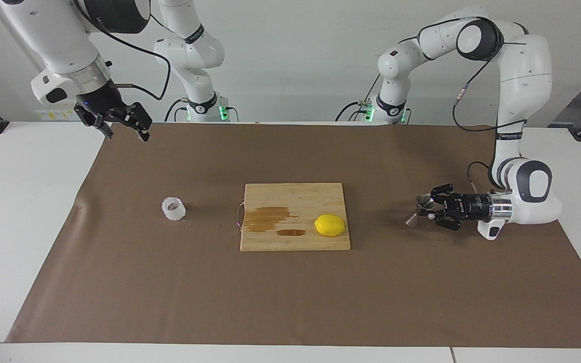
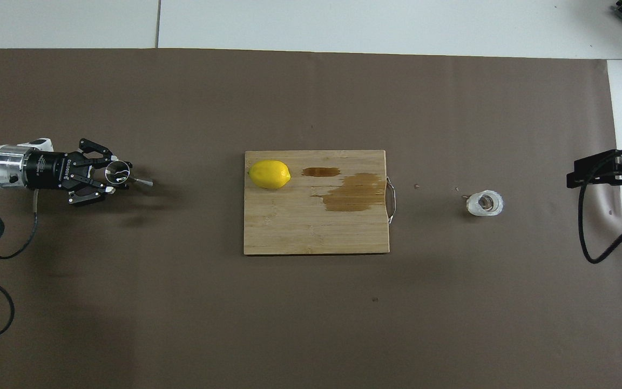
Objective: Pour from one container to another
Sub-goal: 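Carry the metal cup with the left gripper over the cutting board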
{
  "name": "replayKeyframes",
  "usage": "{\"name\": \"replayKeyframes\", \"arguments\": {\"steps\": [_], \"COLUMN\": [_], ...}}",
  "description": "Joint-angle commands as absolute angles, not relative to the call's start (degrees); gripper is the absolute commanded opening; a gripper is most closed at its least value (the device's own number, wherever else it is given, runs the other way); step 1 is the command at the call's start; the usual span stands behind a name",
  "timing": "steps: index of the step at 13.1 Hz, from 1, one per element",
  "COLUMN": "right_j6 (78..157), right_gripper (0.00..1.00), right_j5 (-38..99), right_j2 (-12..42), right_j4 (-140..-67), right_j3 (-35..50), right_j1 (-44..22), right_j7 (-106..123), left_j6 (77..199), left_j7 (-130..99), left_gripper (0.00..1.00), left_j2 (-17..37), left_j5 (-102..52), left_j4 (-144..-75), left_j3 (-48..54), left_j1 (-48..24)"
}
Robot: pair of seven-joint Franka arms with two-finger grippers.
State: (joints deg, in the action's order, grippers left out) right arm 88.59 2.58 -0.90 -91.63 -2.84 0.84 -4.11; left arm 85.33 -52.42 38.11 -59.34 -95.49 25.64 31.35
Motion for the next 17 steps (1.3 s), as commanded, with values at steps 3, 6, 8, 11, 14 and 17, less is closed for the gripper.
{"name": "replayKeyframes", "arguments": {"steps": [3,6,8,11,14,17], "right_j6": [88.24,88.24,88.24,88.33,88.24,88.24], "right_gripper": [1.00,1.00,1.00,1.00,1.00,1.00], "right_j5": [2.20,2.11,2.11,2.11,2.11,2.11], "right_j2": [-2.11,-2.11,-2.11,-2.11,-2.11,-2.11], "right_j4": [-92.90,-92.90,-92.90,-92.90,-92.90,-92.90], "right_j3": [-2.64,-2.64,-2.64,-2.64,-2.64,-2.64], "right_j1": [0.97,0.97,0.97,0.97,0.97,0.97], "right_j7": [-4.83,-4.83,-4.92,-4.92,-4.83,-4.92], "left_j6": [86.13,89.63,91.66,97.10,104.30,110.63], "left_j7": [-53.44,-53.61,-54.84,-55.11,-55.02,-54.49], "left_gripper": [0.00,0.00,0.00,0.00,0.00,0.00], "left_j2": [33.32,31.12,29.63,28.74,28.92,30.31], "left_j5": [-65.90,-69.25,-72.41,-75.57,-80.22,-88.92], "left_j4": [-96.68,-98.17,-99.31,-100.02,-100.46,-100.99], "left_j3": [24.61,24.52,24.43,24.43,24.43,24.43], "left_j1": [23.92,18.91,15.66,10.21,4.94,-0.51]}}
